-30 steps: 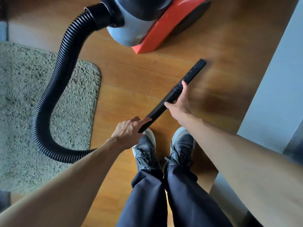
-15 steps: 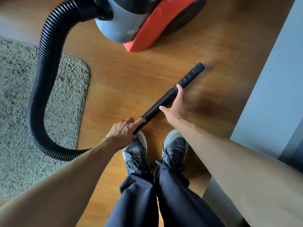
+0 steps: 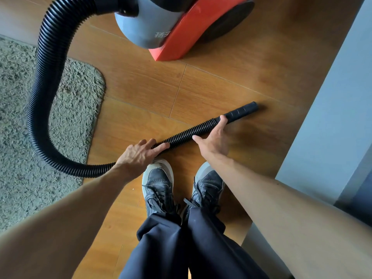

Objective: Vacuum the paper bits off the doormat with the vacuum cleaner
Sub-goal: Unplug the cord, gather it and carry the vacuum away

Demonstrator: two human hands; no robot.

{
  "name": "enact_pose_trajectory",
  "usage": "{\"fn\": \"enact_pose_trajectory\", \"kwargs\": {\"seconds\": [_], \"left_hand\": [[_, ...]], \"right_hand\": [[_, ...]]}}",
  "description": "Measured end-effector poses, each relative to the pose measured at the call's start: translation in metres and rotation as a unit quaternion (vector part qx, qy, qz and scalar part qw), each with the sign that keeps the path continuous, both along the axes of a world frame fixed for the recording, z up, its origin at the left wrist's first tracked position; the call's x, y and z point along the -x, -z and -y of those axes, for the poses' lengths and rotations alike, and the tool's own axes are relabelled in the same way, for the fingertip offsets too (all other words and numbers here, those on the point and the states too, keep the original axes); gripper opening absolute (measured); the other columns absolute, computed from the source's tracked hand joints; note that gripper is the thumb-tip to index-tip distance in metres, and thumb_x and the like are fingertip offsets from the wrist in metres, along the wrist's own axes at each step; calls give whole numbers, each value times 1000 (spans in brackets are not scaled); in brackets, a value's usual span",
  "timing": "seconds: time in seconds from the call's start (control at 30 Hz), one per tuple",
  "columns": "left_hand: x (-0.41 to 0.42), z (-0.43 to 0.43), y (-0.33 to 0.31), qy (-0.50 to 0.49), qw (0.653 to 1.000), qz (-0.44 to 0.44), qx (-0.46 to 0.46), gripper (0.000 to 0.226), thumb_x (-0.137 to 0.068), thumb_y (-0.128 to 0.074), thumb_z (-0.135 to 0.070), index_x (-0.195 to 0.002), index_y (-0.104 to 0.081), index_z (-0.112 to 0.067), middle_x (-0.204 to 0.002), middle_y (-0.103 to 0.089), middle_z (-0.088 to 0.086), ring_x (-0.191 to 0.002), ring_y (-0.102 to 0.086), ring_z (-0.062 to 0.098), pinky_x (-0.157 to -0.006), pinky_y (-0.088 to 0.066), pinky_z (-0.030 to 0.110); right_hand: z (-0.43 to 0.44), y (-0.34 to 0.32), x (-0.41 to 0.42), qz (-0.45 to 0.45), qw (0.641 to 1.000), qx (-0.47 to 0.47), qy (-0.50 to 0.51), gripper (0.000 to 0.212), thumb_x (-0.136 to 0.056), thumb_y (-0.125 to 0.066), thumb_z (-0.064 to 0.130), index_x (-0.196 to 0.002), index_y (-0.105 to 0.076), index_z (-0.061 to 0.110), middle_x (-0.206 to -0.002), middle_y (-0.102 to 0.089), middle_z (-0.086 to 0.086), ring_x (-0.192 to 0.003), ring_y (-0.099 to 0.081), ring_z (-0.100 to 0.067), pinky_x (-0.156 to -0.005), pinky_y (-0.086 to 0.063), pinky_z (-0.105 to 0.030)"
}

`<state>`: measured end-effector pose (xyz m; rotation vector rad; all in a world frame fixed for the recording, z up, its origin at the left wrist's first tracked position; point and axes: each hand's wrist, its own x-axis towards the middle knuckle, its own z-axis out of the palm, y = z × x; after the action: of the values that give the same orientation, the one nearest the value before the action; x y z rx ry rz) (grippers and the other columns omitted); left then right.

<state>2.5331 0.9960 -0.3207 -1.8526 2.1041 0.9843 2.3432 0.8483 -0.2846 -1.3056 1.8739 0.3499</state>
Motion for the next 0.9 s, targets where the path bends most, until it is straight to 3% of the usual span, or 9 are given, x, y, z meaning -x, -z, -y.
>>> {"fn": "enact_pose_trajectory", "kwargs": {"seconds": [0.17,0.27,0.4,0.57,0.73,0.9], "left_hand": [[-3,14,-21,11,996,-52,-77,78,-90,-68,-37,-145,-12,-41,-118,-55,4,-98,-60,23,-72,-56,36],[-3,28,-42,-2,993,-54,-102,76,-91,-66,-40,-150,-18,-35,-112,-55,4,-91,-61,21,-65,-49,30],[-6,54,-82,-44,991,-22,-122,93,-89,-65,-48,-157,-9,-21,-124,-57,10,-102,-62,30,-70,-51,38],[-9,86,-152,-27,990,43,-133,101,-90,-59,-58,-158,4,-19,-129,-52,13,-107,-58,30,-70,-42,34],[-16,119,-233,-33,991,81,-102,100,-89,-58,-59,-157,4,-19,-132,-51,11,-109,-59,30,-69,-43,34],[-31,156,-314,-45,994,95,-40,99,-89,-58,-58,-157,1,-18,-136,-51,10,-112,-59,31,-79,-50,40]], "right_hand": [[-7,-7,2,-8,1000,-3,-12,91,-81,-77,28,-145,-14,21,-128,-55,-15,-103,-63,-33,-81,-55,-47],[-5,-22,0,-14,999,-26,-39,88,-83,-75,31,-144,-14,20,-129,-51,-16,-103,-62,-32,-77,-54,-42],[6,-58,-2,-40,987,-8,-155,83,-81,-75,40,-139,-21,14,-128,-50,-14,-102,-61,-29,-64,-49,-35],[28,-127,-8,0,963,12,-270,98,-79,-77,40,-148,-14,11,-137,-43,-18,-121,-50,-32,-93,-51,-41],[55,-210,-13,5,932,48,-358,98,-80,-75,42,-150,-12,16,-137,-42,-16,-123,-47,-33,-92,-49,-42],[88,-292,-18,-2,916,82,-392,95,-81,-73,45,-149,-13,18,-137,-43,-14,-122,-47,-31,-91,-50,-42]]}}
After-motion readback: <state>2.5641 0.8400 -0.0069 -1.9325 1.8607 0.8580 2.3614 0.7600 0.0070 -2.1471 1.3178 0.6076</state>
